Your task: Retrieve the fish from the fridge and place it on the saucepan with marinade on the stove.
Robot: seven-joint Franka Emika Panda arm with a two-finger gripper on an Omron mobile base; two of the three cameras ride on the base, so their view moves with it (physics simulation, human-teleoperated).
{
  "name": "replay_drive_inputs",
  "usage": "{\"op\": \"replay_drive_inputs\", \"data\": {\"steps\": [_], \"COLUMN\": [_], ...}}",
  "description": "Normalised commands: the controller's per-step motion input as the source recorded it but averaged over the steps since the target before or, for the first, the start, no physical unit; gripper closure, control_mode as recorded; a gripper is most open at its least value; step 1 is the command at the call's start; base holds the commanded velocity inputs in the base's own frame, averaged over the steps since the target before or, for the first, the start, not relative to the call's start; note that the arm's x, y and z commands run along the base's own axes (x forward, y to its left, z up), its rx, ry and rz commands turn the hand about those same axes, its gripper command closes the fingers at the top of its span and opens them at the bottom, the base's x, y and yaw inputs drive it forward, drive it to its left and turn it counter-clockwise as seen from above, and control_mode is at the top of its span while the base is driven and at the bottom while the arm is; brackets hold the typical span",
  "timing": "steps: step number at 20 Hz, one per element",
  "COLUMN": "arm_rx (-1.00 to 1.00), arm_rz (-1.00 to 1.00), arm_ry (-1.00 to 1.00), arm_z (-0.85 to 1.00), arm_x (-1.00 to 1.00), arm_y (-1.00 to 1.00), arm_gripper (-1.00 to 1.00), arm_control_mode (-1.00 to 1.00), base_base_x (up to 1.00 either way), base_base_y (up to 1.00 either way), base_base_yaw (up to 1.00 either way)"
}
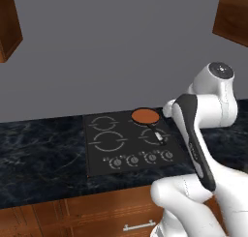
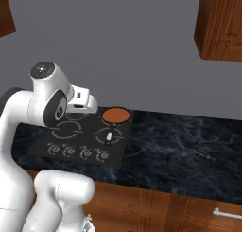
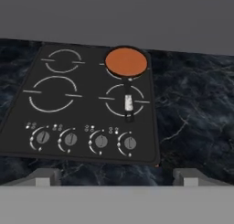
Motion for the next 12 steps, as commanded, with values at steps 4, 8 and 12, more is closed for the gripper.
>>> {"op": "replay_drive_inputs", "data": {"steps": [4, 8, 12], "arm_rx": [0.00, 0.00, 0.00], "arm_rz": [-0.01, -0.01, 0.00], "arm_ry": [-0.11, -0.03, -0.01], "arm_z": [-0.32, -0.28, -0.22], "arm_x": [-0.65, -0.50, -0.35], "arm_y": [-0.04, 0.00, -0.01], "arm_gripper": [-1.00, -1.00, -1.00], "arm_control_mode": [-1.00, -1.00, -1.00], "base_base_x": [0.00, 0.00, 0.00], "base_base_y": [0.00, 0.00, 0.00], "base_base_yaw": [0.00, 0.00, 0.00]}}
